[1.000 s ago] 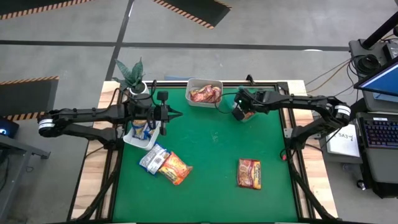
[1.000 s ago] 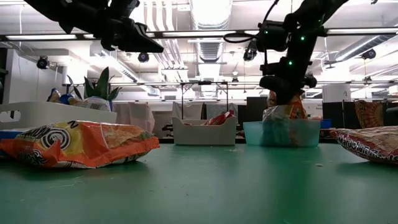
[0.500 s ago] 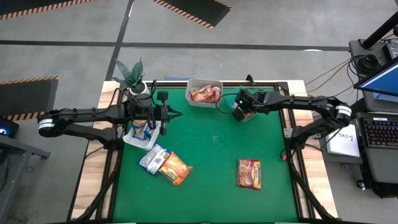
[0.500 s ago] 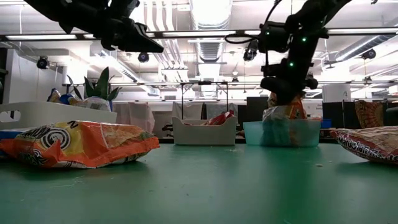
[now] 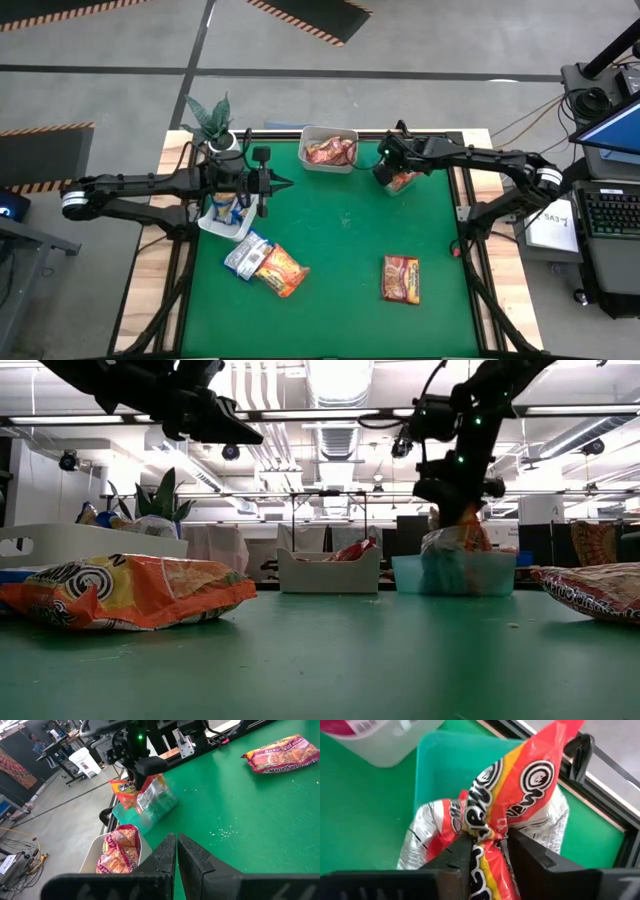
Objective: Sort Maruchan noodles
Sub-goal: Put the orange noodle pack into the green bin
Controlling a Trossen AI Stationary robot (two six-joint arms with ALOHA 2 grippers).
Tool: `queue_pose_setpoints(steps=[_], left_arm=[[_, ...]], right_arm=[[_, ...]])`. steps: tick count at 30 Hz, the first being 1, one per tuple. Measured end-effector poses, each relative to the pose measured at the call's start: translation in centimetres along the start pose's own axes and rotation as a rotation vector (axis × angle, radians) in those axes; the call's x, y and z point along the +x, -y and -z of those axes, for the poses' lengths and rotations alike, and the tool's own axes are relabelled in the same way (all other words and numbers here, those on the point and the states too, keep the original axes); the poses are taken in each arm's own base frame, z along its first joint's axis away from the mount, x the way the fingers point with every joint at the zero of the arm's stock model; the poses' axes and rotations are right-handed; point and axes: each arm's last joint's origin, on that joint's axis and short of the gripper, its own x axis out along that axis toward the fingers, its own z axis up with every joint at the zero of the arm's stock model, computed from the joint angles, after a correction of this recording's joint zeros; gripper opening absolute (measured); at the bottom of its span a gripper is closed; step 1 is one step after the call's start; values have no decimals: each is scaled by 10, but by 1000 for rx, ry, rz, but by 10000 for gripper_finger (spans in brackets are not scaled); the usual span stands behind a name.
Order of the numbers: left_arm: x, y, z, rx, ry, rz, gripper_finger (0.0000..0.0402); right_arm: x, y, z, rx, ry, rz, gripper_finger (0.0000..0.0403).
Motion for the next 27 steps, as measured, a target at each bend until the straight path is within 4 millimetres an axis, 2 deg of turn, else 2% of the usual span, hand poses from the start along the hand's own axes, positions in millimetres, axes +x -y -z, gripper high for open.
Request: queue_pose_setpoints(steps=[8, 13, 19, 23, 27], left_arm=[[0, 0, 0, 0, 2, -1, 0], [0, 0, 0, -3, 5, -3, 0], [0, 0, -1, -3, 6, -3, 0], [0, 0, -1, -3, 7, -4, 0], [0, 0, -1, -3, 9, -5, 0]], right_arm=[[23, 5, 23, 6, -12, 32, 42], [26, 5, 26, 11, -7, 25, 42], [7, 8, 16, 9, 20, -9, 58], [-17, 12, 1, 11, 67, -19, 39], [-31, 14, -11, -33, 88, -21, 13]])
